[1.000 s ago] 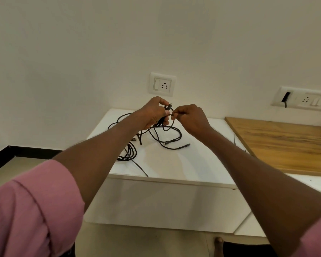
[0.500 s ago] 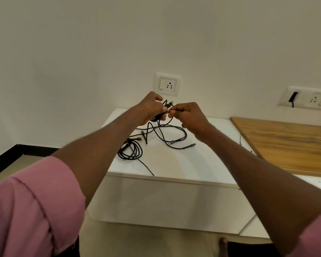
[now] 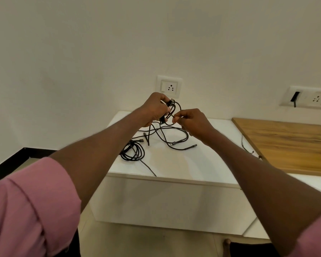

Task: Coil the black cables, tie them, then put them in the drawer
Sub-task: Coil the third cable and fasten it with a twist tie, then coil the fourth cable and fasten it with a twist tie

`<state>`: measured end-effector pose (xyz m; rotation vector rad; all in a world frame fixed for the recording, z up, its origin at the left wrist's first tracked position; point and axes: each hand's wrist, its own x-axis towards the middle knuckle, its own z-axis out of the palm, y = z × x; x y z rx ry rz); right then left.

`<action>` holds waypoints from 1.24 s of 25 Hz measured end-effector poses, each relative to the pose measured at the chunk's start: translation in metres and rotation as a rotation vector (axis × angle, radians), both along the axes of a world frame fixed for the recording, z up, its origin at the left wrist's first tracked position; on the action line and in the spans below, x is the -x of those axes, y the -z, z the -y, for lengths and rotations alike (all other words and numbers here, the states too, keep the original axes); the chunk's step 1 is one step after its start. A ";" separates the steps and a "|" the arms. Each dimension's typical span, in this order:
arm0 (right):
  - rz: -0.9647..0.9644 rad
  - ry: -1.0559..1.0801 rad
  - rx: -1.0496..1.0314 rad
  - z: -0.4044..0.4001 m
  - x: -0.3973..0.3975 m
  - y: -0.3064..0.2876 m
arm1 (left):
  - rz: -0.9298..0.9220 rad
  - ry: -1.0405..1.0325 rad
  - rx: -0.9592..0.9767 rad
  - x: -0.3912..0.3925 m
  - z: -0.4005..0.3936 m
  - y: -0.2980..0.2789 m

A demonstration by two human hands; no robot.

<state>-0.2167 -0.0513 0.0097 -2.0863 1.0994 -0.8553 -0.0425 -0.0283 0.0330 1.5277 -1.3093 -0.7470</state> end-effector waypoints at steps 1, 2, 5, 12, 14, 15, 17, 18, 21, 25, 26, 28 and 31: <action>-0.007 -0.003 0.003 0.000 0.001 0.001 | 0.020 0.005 0.006 0.000 0.000 0.000; -0.025 -0.005 0.014 0.001 0.003 0.003 | 0.038 0.016 0.006 -0.001 0.000 -0.001; -0.038 0.055 0.107 0.007 0.008 0.010 | 0.030 0.070 -0.037 -0.008 -0.006 -0.003; 0.188 -0.116 -0.202 -0.002 -0.002 0.002 | -0.076 0.202 -0.214 -0.032 -0.029 -0.007; 0.228 -0.151 -0.307 -0.006 -0.012 0.002 | -0.040 0.203 -0.238 -0.043 -0.037 -0.010; 0.256 -0.155 -0.338 -0.007 -0.017 0.001 | -0.030 0.199 -0.242 -0.048 -0.040 -0.013; 0.326 -0.190 -0.406 -0.011 -0.031 -0.001 | -0.019 0.184 -0.233 -0.062 -0.047 -0.020; 0.353 -0.216 -0.448 -0.013 -0.038 -0.002 | -0.004 0.176 -0.230 -0.070 -0.050 -0.023; 0.372 -0.290 -0.524 -0.021 -0.064 -0.002 | 0.030 0.169 -0.259 -0.096 -0.063 -0.027; -0.001 -0.209 -0.161 -0.019 -0.089 0.014 | -0.061 0.129 -0.335 -0.132 -0.077 -0.009; -0.194 -0.206 -0.001 -0.016 -0.090 0.021 | -0.084 0.119 -0.347 -0.135 -0.079 -0.002; -0.546 -0.209 0.218 -0.012 -0.089 0.035 | -0.087 0.094 -0.370 -0.134 -0.081 0.011; -0.722 -0.127 0.296 -0.007 -0.078 0.044 | -0.091 0.072 -0.383 -0.120 -0.077 0.024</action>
